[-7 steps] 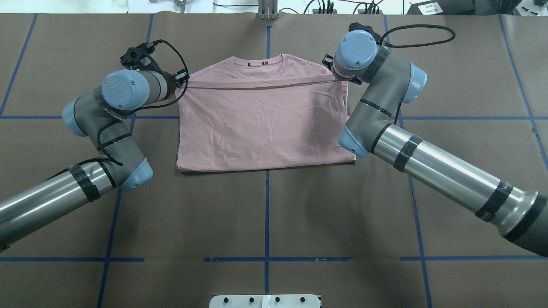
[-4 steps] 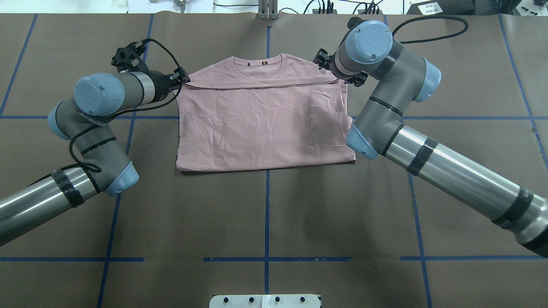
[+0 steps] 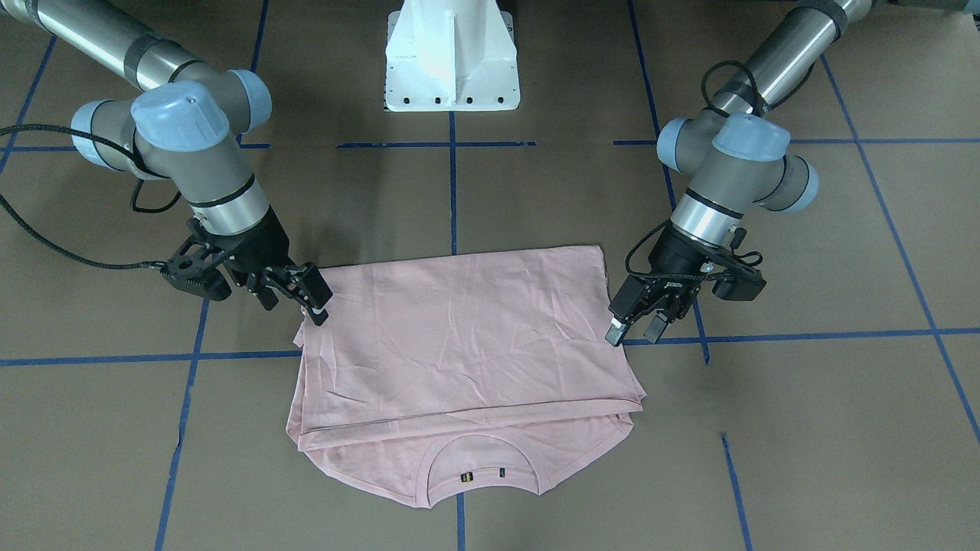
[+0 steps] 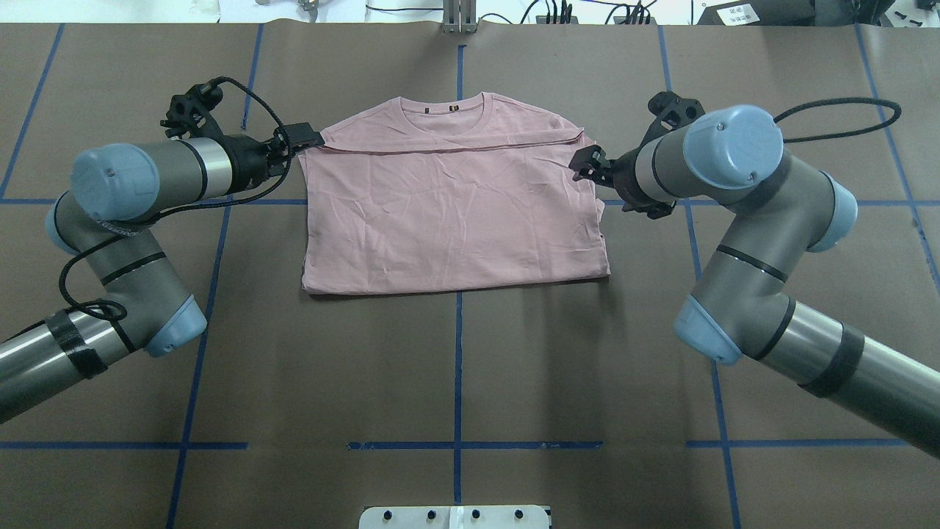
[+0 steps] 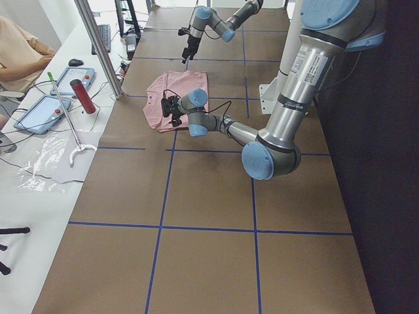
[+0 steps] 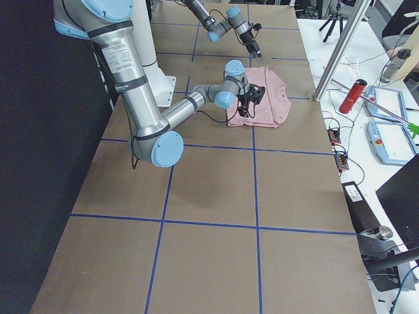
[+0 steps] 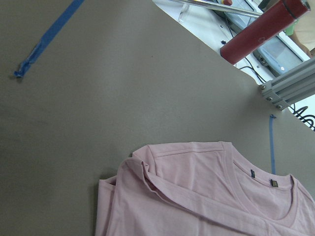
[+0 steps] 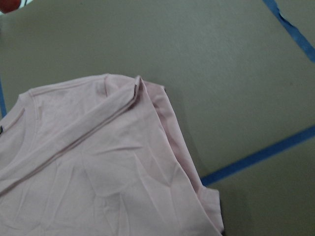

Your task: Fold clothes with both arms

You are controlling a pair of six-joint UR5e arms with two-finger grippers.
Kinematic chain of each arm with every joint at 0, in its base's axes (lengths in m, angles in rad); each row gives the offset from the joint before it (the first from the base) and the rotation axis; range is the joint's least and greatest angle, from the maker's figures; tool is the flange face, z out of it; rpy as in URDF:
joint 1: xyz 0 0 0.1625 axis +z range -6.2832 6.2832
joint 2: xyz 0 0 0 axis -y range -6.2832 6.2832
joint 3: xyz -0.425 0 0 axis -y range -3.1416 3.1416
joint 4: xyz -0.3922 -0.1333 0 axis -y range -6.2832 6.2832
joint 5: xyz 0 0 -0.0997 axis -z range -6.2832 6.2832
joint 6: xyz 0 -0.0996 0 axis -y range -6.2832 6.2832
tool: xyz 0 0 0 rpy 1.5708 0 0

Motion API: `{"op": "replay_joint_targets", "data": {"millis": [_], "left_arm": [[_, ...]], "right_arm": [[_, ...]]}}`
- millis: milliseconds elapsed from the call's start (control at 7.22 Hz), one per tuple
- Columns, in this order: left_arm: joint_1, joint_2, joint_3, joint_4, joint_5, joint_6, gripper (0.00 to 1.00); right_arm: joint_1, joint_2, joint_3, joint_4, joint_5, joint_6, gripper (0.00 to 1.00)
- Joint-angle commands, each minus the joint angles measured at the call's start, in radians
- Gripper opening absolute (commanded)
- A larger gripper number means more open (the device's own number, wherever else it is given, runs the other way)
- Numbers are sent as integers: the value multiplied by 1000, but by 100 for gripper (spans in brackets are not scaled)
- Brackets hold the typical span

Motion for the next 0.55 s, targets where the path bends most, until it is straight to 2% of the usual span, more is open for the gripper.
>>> {"op": "replay_joint_targets", "data": {"millis": [0, 415], "left_arm": [[3, 31, -10, -12, 5, -3, 99], [8, 23, -10, -11, 45, -9, 99]], "right_arm": [[-62, -41, 31, -1, -6, 170, 73], [-100, -71, 18, -7, -23, 223, 72]]}}
